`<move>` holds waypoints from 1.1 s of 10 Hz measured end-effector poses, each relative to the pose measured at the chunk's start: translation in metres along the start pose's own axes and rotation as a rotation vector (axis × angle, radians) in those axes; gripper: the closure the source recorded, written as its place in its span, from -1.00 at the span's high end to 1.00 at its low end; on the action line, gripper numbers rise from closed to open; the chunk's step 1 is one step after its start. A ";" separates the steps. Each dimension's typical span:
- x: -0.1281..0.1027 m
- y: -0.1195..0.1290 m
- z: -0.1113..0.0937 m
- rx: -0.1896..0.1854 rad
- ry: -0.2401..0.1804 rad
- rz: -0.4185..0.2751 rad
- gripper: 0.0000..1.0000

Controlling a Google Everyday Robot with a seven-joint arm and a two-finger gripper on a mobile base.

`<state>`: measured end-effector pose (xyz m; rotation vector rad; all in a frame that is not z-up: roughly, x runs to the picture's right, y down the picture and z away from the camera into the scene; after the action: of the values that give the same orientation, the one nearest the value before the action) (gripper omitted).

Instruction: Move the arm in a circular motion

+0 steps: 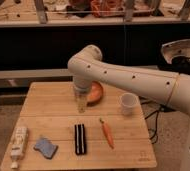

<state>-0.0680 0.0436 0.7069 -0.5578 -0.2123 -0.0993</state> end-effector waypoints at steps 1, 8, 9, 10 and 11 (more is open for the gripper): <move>0.003 -0.006 0.002 0.000 0.005 0.010 0.60; 0.144 -0.007 -0.003 -0.016 0.043 0.184 0.60; 0.169 -0.003 -0.006 -0.019 0.050 0.215 0.60; 0.192 0.003 -0.009 -0.021 0.058 0.247 0.60; 0.210 0.007 -0.012 -0.023 0.063 0.270 0.60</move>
<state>0.1393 0.0359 0.7410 -0.6005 -0.0732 0.1422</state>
